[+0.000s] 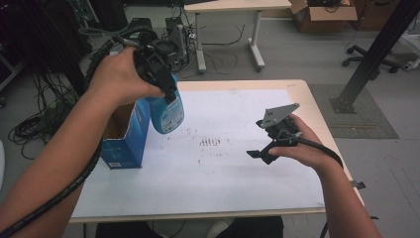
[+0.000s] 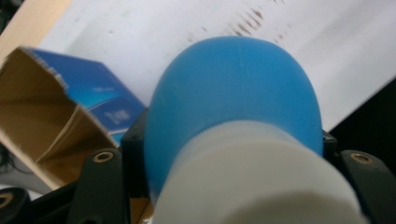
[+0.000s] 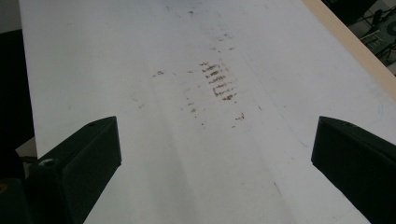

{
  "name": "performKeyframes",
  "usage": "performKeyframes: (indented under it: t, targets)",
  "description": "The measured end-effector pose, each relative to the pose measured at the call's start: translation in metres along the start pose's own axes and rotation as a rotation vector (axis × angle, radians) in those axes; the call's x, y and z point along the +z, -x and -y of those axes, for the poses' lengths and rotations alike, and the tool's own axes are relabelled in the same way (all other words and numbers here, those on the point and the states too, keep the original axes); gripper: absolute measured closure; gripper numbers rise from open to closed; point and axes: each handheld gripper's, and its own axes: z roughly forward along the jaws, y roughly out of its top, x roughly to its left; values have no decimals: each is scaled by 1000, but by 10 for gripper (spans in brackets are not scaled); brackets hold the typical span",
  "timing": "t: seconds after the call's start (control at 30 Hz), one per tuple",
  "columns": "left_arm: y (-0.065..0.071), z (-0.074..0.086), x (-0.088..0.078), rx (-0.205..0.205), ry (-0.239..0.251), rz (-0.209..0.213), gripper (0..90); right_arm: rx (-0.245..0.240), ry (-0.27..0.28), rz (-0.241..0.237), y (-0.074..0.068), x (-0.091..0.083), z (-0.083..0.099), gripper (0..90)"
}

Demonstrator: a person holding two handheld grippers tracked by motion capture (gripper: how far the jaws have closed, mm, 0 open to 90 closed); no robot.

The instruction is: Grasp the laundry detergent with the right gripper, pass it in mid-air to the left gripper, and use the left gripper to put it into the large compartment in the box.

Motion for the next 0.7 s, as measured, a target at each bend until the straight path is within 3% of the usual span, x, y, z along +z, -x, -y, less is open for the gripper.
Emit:
performKeyframes:
  t: [0.4, 0.53, 0.7]
  targets:
    - [-40, 9, -30, -218, -9, -52, 388, -6, -75, 9, 11, -8, 2, 17]
    - [-55, 17, -43, -276, -21, -74, 389, -7, -89, 15, 14, -11, 2, 18]
    - [-77, 29, -55, -381, -33, -92, 389, -6, -104, 10, 15, -14, 3, 18]
